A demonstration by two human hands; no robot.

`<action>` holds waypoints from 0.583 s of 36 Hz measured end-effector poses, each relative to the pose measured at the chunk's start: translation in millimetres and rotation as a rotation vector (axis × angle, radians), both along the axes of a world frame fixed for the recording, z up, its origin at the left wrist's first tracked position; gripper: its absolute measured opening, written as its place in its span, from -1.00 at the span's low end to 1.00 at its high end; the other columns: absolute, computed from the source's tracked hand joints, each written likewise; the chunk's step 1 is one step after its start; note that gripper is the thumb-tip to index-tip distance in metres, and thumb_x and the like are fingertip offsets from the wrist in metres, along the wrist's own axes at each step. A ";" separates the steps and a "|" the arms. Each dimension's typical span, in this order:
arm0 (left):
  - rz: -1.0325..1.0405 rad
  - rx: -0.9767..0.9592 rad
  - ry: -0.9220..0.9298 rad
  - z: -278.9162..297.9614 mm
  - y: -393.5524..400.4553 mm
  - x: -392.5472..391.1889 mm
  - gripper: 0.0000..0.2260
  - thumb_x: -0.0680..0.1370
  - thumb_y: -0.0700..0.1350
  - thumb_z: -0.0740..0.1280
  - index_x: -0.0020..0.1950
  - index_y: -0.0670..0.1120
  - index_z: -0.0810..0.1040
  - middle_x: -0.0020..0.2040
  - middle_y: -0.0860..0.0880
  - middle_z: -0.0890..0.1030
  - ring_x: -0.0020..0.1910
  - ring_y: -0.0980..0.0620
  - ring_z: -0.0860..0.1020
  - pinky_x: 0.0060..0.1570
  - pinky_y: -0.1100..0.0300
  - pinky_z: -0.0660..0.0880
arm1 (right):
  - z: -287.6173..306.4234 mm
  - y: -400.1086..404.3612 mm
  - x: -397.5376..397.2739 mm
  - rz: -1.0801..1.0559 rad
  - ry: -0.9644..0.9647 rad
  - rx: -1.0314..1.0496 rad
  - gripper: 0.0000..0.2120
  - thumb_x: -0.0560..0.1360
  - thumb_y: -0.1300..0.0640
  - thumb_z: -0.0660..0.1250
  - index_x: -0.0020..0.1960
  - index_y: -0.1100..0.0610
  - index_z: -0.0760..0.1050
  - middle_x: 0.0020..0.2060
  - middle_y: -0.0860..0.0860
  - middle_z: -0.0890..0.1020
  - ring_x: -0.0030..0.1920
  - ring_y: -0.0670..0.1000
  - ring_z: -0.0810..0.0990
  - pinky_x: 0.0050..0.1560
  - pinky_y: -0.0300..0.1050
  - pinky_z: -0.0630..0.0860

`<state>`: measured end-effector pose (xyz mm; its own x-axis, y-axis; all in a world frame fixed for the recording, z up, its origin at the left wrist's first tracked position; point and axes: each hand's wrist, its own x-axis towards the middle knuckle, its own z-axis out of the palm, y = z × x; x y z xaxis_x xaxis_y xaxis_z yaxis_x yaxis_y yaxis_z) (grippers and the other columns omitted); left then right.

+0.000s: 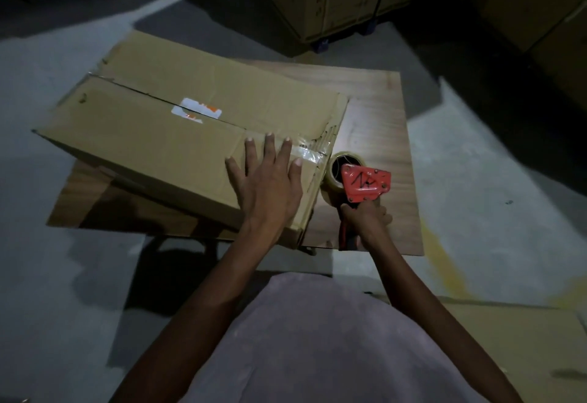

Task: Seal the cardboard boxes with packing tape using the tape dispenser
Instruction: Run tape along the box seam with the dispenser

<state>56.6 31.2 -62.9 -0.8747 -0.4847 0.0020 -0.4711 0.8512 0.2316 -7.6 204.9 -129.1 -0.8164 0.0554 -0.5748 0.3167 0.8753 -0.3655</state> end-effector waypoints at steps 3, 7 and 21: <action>-0.045 0.004 -0.015 0.6 -3.9 -0.6 -0.51 0.70 0.16 -0.05 0.62 0.10 0.21 0.64 -0.02 0.18 0.63 -0.18 0.06 0.49 -0.35 -0.03 | 8.4 1.0 -2.6 0.024 0.011 0.000 -0.47 0.65 -0.11 0.30 0.45 0.24 0.45 0.49 0.29 0.38 0.41 0.35 0.40 0.44 0.17 0.39; -0.122 -0.026 -0.049 6.0 -15.1 -3.2 -0.51 0.71 0.17 -0.05 0.62 0.07 0.23 0.62 -0.07 0.24 0.60 -0.23 0.16 0.51 -0.24 0.07 | 29.6 -7.8 -2.6 0.000 0.106 -0.226 -0.64 0.68 -0.08 0.24 0.14 0.18 0.65 0.10 0.24 0.68 0.21 0.30 0.60 0.29 0.25 0.52; -0.410 -0.317 -0.185 18.7 -42.9 -10.1 -0.53 0.68 0.15 0.15 0.49 -0.07 0.47 0.35 -0.25 0.57 0.29 -0.28 0.57 0.28 -0.08 0.45 | 57.8 -86.8 23.5 -0.596 0.072 -0.997 -0.58 0.71 -0.17 0.16 0.22 0.05 0.68 0.10 0.06 0.76 0.13 0.02 0.73 0.07 -0.08 0.64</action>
